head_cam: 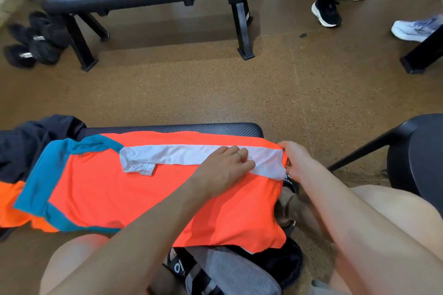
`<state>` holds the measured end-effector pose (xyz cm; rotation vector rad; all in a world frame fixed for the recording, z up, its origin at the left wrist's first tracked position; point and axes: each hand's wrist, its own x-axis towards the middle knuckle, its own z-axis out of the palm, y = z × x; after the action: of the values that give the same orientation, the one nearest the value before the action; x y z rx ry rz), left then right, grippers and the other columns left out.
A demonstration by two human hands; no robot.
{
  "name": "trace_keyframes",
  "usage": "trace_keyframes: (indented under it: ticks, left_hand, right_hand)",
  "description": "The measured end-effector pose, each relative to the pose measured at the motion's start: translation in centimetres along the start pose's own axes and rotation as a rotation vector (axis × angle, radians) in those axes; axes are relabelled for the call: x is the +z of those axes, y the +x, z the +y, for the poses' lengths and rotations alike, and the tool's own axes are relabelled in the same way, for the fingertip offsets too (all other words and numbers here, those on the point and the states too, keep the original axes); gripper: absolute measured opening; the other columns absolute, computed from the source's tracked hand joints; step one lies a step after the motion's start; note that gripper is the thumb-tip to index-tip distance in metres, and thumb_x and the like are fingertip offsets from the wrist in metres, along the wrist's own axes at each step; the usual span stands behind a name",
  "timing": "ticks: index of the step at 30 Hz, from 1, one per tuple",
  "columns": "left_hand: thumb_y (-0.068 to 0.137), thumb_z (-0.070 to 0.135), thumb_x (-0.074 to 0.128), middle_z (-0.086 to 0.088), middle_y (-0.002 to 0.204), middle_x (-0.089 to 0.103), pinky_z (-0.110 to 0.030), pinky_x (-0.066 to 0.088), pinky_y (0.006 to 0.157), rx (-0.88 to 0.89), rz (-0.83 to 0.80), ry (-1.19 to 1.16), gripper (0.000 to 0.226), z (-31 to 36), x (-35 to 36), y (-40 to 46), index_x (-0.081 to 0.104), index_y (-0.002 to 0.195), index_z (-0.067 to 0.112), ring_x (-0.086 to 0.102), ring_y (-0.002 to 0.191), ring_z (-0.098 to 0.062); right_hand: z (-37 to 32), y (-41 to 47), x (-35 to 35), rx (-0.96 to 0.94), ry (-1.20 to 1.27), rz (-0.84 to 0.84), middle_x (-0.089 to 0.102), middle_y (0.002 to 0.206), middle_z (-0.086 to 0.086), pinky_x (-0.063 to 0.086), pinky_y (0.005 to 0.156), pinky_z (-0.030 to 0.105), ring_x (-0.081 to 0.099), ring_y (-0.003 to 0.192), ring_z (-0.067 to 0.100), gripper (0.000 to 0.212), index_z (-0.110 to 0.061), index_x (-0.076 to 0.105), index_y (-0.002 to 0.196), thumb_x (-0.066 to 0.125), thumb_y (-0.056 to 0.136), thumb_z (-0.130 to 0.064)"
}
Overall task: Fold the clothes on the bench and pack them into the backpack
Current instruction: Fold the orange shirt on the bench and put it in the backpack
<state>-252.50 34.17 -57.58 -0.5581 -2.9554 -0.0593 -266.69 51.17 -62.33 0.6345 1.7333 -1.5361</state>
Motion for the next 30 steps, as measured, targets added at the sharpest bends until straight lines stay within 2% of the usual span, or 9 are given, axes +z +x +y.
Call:
trace_keyframes:
  ticks: [2,4,10,16,19,21,26,28,30]
  left_hand:
    - [0.091,0.020,0.060,-0.005,0.095,0.059,-0.037,0.047,0.069,0.005,-0.005,0.003,0.003,0.0,0.0,-0.1,0.060,0.094,0.018,0.054,0.079,-0.026]
    - [0.091,0.021,0.058,-0.005,0.096,0.059,-0.037,0.046,0.069,0.007,-0.008,0.005,0.004,0.1,0.0,-0.1,0.059,0.094,0.019,0.054,0.079,-0.025]
    - [0.091,0.020,0.052,-0.006,0.097,0.059,-0.038,0.047,0.070,-0.057,-0.032,-0.005,0.008,0.6,-0.1,-0.2,0.060,0.093,0.019,0.055,0.080,-0.026]
    - [0.091,0.024,0.059,-0.008,0.105,0.057,-0.043,0.047,0.077,-0.167,-0.085,-0.060,0.013,0.7,-0.9,-1.7,0.058,0.103,0.017,0.054,0.087,-0.029]
    - [0.090,0.025,0.060,-0.010,0.113,0.057,-0.043,0.047,0.081,-0.226,-0.109,-0.079,0.026,-0.4,-1.8,-4.0,0.059,0.115,0.016,0.056,0.094,-0.031]
    - [0.088,0.023,0.061,-0.011,0.118,0.056,-0.043,0.047,0.081,-0.284,-0.123,-0.076,0.035,-1.2,-2.6,-5.9,0.058,0.121,0.016,0.057,0.097,-0.032]
    - [0.092,0.028,0.049,-0.011,0.125,0.055,-0.043,0.050,0.078,-0.449,-0.158,-0.046,0.039,-3.0,-4.3,-10.7,0.056,0.129,0.017,0.059,0.099,-0.034]
    - [0.090,0.031,0.043,-0.013,0.121,0.057,-0.044,0.053,0.074,-0.506,-0.157,-0.063,0.043,-3.5,-4.8,-12.4,0.057,0.128,0.015,0.061,0.094,-0.036]
    - [0.090,0.030,0.049,-0.015,0.120,0.059,-0.043,0.053,0.074,-0.566,-0.152,-0.060,0.043,-3.7,-5.1,-13.8,0.057,0.130,0.014,0.062,0.093,-0.038]
  right_hand:
    - [-0.1,0.0,-0.2,0.000,-0.002,-0.016,0.060,0.069,0.012,0.048,0.069,0.038,0.058,0.067,0.026,0.010,-0.002,0.067,0.077,0.061,0.085,-0.002]
    - [-0.3,0.0,-0.5,-0.009,0.039,-0.044,0.062,0.077,0.015,0.049,0.075,0.041,0.059,0.069,0.027,0.013,-0.003,0.065,0.077,0.058,0.089,-0.001]
    - [-0.5,0.1,-0.7,-0.062,-0.019,-0.083,0.051,0.064,0.007,0.040,0.056,0.029,0.048,0.057,0.018,0.027,-0.014,0.056,0.071,0.052,0.095,-0.001]
    - [0.2,-0.1,-0.3,-0.053,-0.136,-0.119,0.048,0.047,-0.001,0.038,0.048,0.020,0.044,0.048,0.013,0.028,-0.014,0.055,0.068,0.051,0.089,0.003]
    - [0.0,0.1,-0.2,-0.054,-0.162,-0.092,0.058,0.062,0.012,0.046,0.059,0.032,0.052,0.058,0.022,0.024,-0.005,0.056,0.069,0.052,0.089,0.008]
    - [-0.1,0.3,-0.4,-0.042,-0.225,-0.082,0.062,0.060,0.013,0.046,0.069,0.038,0.054,0.067,0.028,0.025,-0.001,0.055,0.069,0.051,0.093,0.006]
    - [-0.7,-1.0,-0.5,-0.050,-0.274,-0.112,0.056,0.081,0.009,0.049,0.069,0.030,0.055,0.072,0.025,0.027,-0.009,0.054,0.079,0.043,0.104,-0.005]
    - [-0.7,-0.9,-0.5,-0.037,-0.265,-0.129,0.055,0.082,0.010,0.047,0.064,0.028,0.054,0.070,0.022,0.027,-0.010,0.053,0.080,0.042,0.104,-0.006]
    - [-0.6,-0.6,-0.4,-0.065,-0.281,-0.092,0.055,0.080,0.015,0.047,0.068,0.032,0.055,0.068,0.025,0.028,-0.010,0.053,0.076,0.043,0.103,-0.007]
